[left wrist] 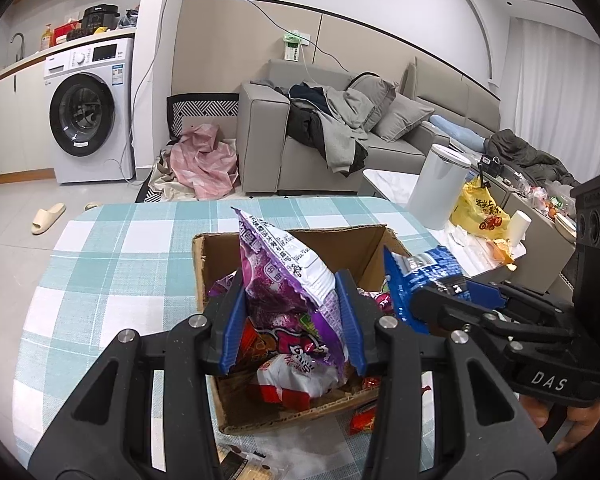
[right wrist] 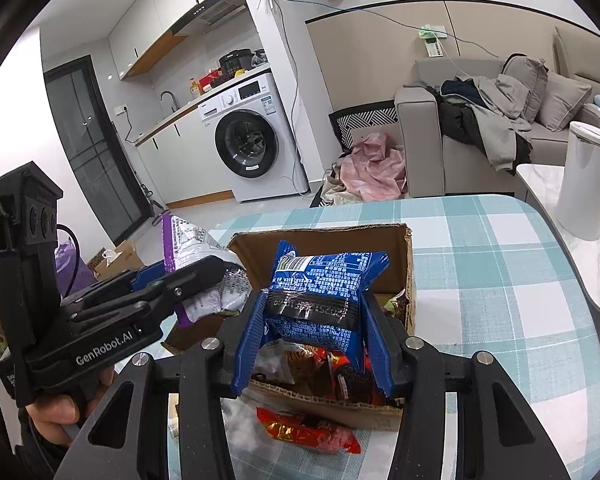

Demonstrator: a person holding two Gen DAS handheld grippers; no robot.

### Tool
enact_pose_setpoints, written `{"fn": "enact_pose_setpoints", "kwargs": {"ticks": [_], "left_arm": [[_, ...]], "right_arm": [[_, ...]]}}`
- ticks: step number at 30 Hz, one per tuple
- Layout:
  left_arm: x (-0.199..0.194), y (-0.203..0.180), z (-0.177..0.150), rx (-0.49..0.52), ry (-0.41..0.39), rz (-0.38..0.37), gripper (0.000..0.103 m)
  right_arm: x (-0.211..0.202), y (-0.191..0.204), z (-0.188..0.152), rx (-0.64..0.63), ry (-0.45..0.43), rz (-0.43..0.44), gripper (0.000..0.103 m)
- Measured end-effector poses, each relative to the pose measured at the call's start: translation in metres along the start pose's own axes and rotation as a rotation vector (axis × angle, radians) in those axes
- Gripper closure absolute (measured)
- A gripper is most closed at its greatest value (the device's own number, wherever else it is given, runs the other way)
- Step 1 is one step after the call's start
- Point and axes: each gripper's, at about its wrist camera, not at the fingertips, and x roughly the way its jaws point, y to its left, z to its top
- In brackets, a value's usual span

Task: Organize snacks
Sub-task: 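Lift both held packs and carry them over the cardboard box, then open both grippers to drop the packs into the box, then withdraw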

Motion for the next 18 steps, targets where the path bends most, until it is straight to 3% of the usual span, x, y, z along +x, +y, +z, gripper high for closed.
{"fn": "enact_pose_setpoints", "kwargs": {"ticks": [18], "left_arm": [[0.044,-0.005,-0.01,0.034,0.039,0.016,0.063]], "right_arm": [[0.036,-0.013,0.0,0.023,0.067,-0.007,0.055]]}}
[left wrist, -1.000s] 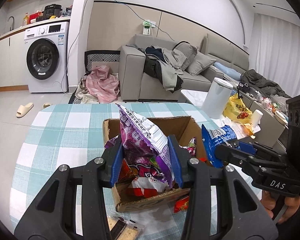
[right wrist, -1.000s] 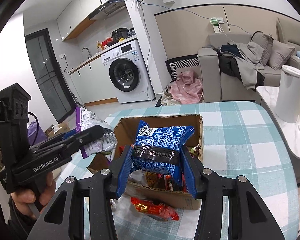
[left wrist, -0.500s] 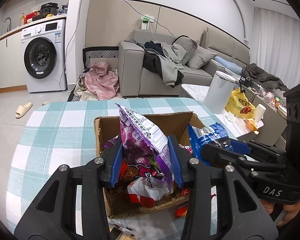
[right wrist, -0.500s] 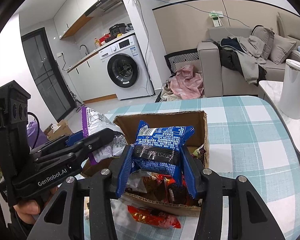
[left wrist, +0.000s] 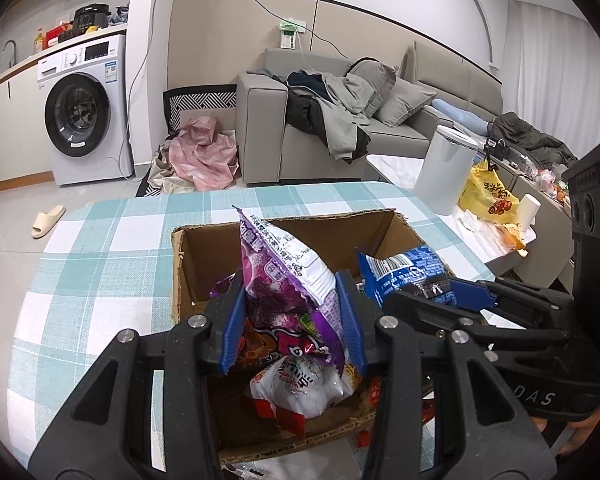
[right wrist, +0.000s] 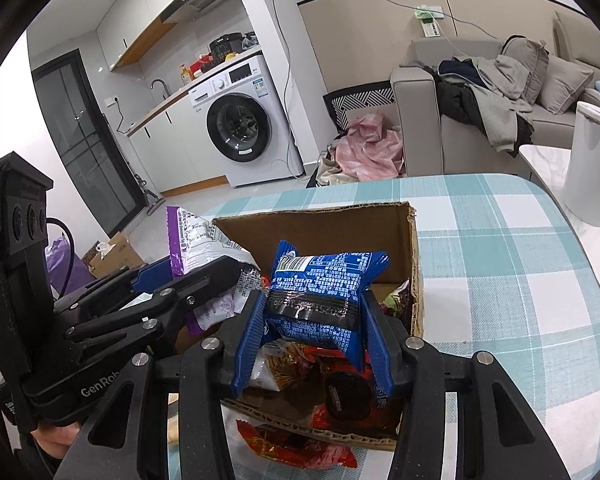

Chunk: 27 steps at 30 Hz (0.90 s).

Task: Organize snacks
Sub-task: 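Open both grippers to drop the packs into the box, then withdraw, then grasp the cracker pack with the left gripper while the right gripper grasps the red candy bag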

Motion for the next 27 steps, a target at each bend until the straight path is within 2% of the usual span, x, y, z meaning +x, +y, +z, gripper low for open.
{"fn": "enact_pose_setpoints", "kwargs": {"ticks": [8,10,11,12,13,14,19,22,23,27], "left_arm": [[-0.001,0.002,0.0,-0.01,0.015,-0.008,0.062],[-0.007,0.001,0.0,0.001,0.009,-0.003,0.056],[-0.011,0.001,-0.001,0.007,0.003,0.0,0.049],[-0.015,0.0,-0.002,0.013,-0.005,0.006,0.038],[-0.022,-0.001,-0.003,0.016,-0.011,0.009,0.032],[-0.027,-0.001,-0.004,0.019,-0.02,0.011,0.02],[-0.053,-0.004,-0.008,0.027,-0.039,0.016,0.017],[-0.068,-0.003,-0.013,0.041,-0.052,0.029,0.009],[-0.074,-0.003,-0.017,0.045,-0.06,0.034,0.001],[-0.094,-0.002,-0.027,0.069,-0.081,0.059,0.001]], "right_arm": [[-0.013,-0.003,0.001,-0.014,-0.036,-0.007,0.051],[-0.022,-0.004,0.0,-0.02,-0.051,-0.02,0.047],[-0.026,-0.005,0.0,-0.023,-0.058,-0.021,0.044],[-0.029,-0.006,-0.001,-0.024,-0.064,-0.02,0.036],[-0.034,-0.007,-0.002,-0.022,-0.074,-0.018,0.028],[-0.04,-0.009,-0.004,-0.018,-0.084,-0.011,0.025],[-0.057,-0.014,-0.013,0.009,-0.083,0.033,0.005],[-0.063,-0.014,-0.019,0.011,-0.078,0.03,0.001],[-0.065,-0.013,-0.021,0.006,-0.081,0.03,0.001],[-0.068,-0.007,-0.03,-0.019,-0.072,0.013,0.001]]}}
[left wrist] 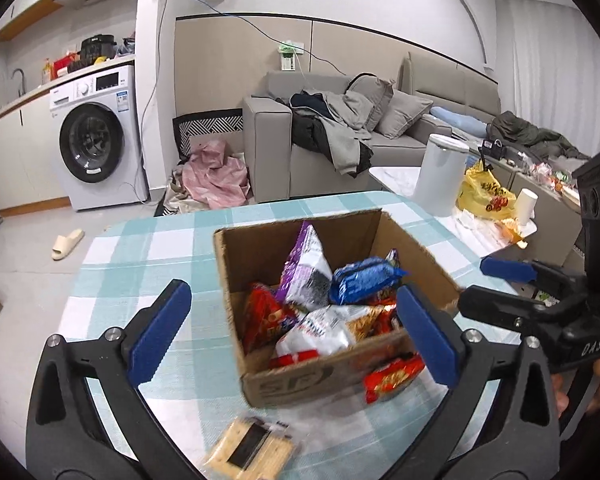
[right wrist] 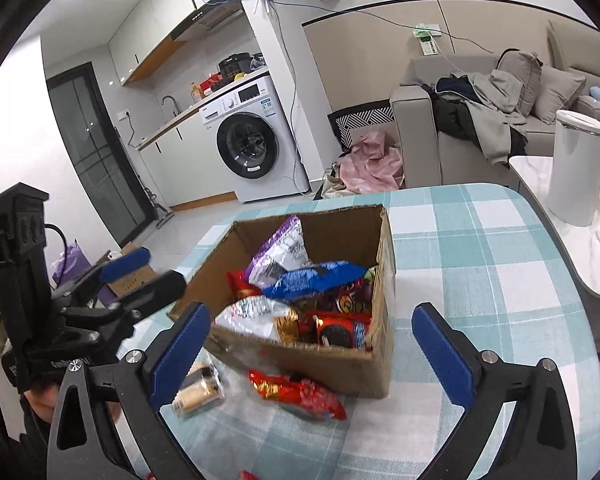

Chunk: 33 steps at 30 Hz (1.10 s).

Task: Organize snacks
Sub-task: 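Grasp the cracker pack with the left gripper while the right gripper grasps the red candy bag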

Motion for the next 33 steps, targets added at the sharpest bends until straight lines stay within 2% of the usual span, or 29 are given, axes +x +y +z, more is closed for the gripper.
{"fn": "enact_pose_setpoints", "kwargs": {"ticks": [8,17,33], "left_arm": [[-0.023,0.014,-0.026,-0.001,0.028,0.026,0.001],[-0.031,0.031,-0.054,-0.013,0.065,0.054,0.001],[0.002,0.04,-0.089,0.003,0.19,0.095,0.001]], "right_arm": [[0.002,0.01,-0.023,-0.037,0.038,-0.037,0.001],[0.008,0.01,-0.031,-0.038,0.085,-0.019,0.001],[0.045,0.016,-0.056,-0.054,0.208,-0.054,0.001]]}}
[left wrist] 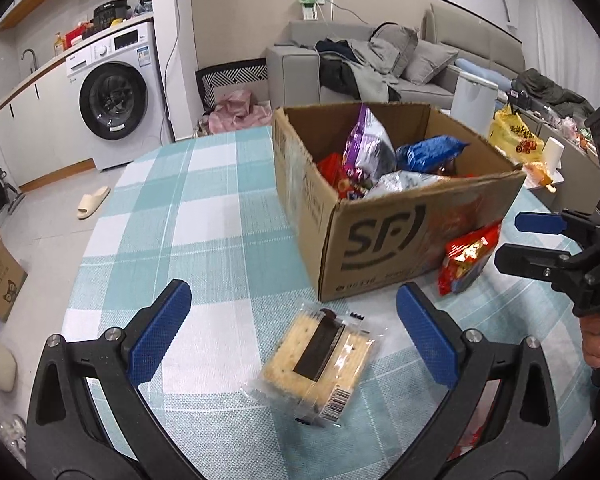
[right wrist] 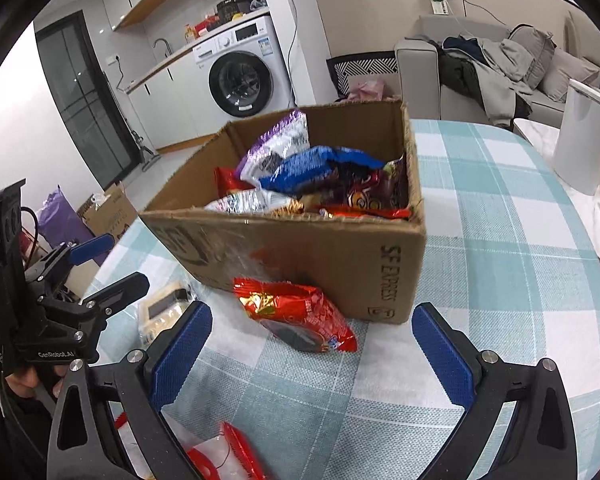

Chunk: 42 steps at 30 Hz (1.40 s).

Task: Organize snacks
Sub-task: 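Grasp the cracker pack with the left gripper while the right gripper grasps the red candy bag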

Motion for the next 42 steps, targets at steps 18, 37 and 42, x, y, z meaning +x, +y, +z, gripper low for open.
{"fn": "enact_pose_setpoints", "kwargs": {"ticks": [18,37,42], "left_arm": [[0.036,0.007,-0.017,0.032,0.102,-0.007,0.001],[0.054,-0.001,-0.03,0.143,0.204,-0.044,0.001],[0.056,-0.004,-0.033,0.154,0.213,-0.044,0.001]], "right_arm": [[0.028,0.008,-0.011,-0.009,0.047,0.006,0.012],[0.044,0.009,-0.011,0.039,0.064,0.003,0.029],[0.047,0.013,-0.011,0.026,0.062,-0.023,0.03]]}}
